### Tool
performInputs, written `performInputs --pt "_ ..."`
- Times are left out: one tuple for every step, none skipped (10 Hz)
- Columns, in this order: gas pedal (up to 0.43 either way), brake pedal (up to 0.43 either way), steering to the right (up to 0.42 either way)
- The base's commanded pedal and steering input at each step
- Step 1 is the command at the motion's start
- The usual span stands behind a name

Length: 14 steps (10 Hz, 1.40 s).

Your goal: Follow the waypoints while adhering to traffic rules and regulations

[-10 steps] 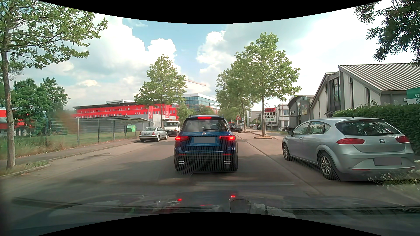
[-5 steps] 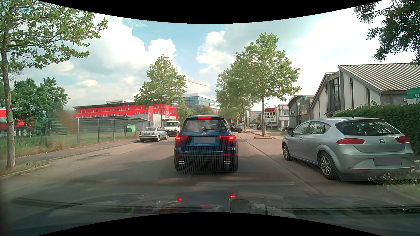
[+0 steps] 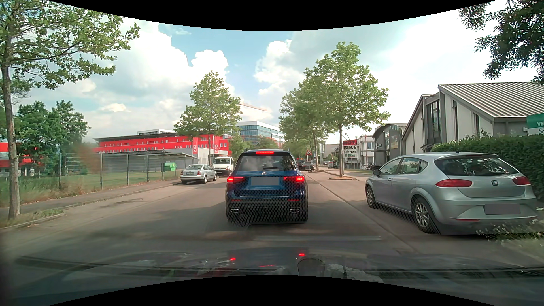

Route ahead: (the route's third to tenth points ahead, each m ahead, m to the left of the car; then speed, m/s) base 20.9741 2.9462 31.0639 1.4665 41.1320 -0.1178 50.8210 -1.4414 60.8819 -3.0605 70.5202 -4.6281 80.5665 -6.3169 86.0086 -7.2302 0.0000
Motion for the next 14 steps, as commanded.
performInputs --pt "0.000 0.268 -0.005" --pt "0.000 0.268 -0.005" --pt "0.000 0.268 -0.005" --pt "0.000 0.268 -0.005" --pt "0.000 0.268 -0.004" --pt "0.000 0.268 -0.005" --pt "0.000 0.268 -0.004" --pt "0.000 0.268 -0.005" --pt "0.000 0.268 -0.005" --pt "0.000 0.268 -0.004" --pt "0.000 0.268 -0.005" --pt "0.000 0.268 -0.005" --pt "0.000 0.268 -0.005" --pt "0.000 0.268 -0.005"
